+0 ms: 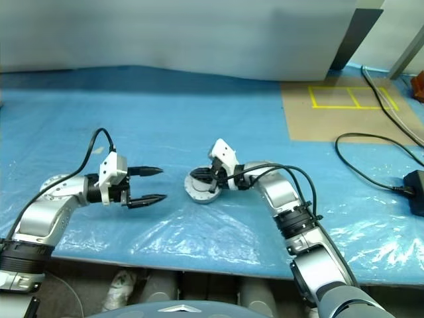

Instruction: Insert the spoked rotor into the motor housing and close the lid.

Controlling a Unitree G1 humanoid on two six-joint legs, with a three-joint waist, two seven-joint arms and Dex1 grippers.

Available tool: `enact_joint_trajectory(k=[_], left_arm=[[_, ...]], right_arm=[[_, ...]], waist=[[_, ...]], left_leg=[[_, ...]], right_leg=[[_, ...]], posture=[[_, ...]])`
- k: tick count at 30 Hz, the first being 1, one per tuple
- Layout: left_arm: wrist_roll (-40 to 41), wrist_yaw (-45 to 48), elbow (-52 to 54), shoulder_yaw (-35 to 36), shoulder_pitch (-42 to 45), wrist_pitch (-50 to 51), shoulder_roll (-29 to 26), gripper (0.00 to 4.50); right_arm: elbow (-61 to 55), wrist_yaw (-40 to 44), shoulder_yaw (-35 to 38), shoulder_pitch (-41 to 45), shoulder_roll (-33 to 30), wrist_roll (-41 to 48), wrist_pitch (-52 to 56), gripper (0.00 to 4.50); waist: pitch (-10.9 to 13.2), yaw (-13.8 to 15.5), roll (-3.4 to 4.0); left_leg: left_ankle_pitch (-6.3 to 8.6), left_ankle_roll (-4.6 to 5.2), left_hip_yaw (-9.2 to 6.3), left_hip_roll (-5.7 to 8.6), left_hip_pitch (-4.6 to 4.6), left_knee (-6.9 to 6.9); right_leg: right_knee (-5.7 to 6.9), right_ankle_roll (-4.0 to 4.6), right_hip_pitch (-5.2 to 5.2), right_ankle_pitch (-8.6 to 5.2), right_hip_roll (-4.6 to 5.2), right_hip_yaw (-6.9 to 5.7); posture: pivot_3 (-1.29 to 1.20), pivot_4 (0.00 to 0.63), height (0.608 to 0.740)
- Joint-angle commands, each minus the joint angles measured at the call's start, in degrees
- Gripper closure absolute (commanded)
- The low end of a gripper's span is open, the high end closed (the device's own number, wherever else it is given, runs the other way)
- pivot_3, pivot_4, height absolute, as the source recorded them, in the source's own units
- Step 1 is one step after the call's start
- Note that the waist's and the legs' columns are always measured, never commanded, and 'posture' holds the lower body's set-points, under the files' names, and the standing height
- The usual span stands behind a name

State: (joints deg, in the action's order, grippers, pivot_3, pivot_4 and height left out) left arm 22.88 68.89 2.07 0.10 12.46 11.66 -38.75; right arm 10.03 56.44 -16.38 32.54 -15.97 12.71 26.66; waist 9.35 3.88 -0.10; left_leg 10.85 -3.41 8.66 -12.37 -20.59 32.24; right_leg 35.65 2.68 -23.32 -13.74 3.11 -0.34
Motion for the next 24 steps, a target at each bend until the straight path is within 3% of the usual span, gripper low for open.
enact_joint_trajectory(k=[1, 4, 14, 24], left_arm=[[1.36, -0.77, 2.23, 1.24, 0.12, 0.14, 0.06, 0.51], [1.47, -0.99, 2.28, 1.01, 0.15, 0.23, 0.16, 0.5], [1.49, -0.6, 1.95, 0.63, 0.03, 0.11, -0.01, 0.5], [1.03, -0.54, 1.5, 0.46, -0.61, -0.7, 0.11, 0.5]], right_arm=[[-7.07, -1.46, 3.21, 1.33, -0.56, 2.51, 1.81, 4.31], [-10.72, -0.08, 3.26, 0.69, -2.65, 3.19, 3.09, 3.57], [-12.55, 0.23, -0.89, -2.6, -7.02, -0.85, 0.95, 0.17], [-6.65, 0.14, -4.27, -3.4, -7.29, -5.47, -5.22, 0.07]], waist=[[0.01, 0.01, 0.01], [0.01, 0.01, 0.01], [0.01, 0.0, 0.01], [0.01, -0.03, 0.0]], left_leg=[[0.0, 0.0, 0.0, 0.0, -0.05, 0.0], [-0.01, 0.0, 0.0, 0.01, -0.18, -0.02], [0.0, -0.01, -0.02, -0.01, -0.22, -0.09], [0.0, -0.01, -0.02, 0.0, -0.22, -0.05]], right_leg=[[-0.01, 0.0, -0.04, 0.0, 0.0, 0.0], [-0.05, -0.01, -0.15, 0.0, -0.01, -0.02], [-0.09, -0.01, -0.18, 0.01, -0.01, -0.07], [-0.1, -0.01, -0.18, 0.0, -0.01, -0.05]], posture=[[0.0, 0.15, 0.74], [0.0, 0.15, 0.74], [0.0, 0.15, 0.74], [0.0, 0.15, 0.74]])
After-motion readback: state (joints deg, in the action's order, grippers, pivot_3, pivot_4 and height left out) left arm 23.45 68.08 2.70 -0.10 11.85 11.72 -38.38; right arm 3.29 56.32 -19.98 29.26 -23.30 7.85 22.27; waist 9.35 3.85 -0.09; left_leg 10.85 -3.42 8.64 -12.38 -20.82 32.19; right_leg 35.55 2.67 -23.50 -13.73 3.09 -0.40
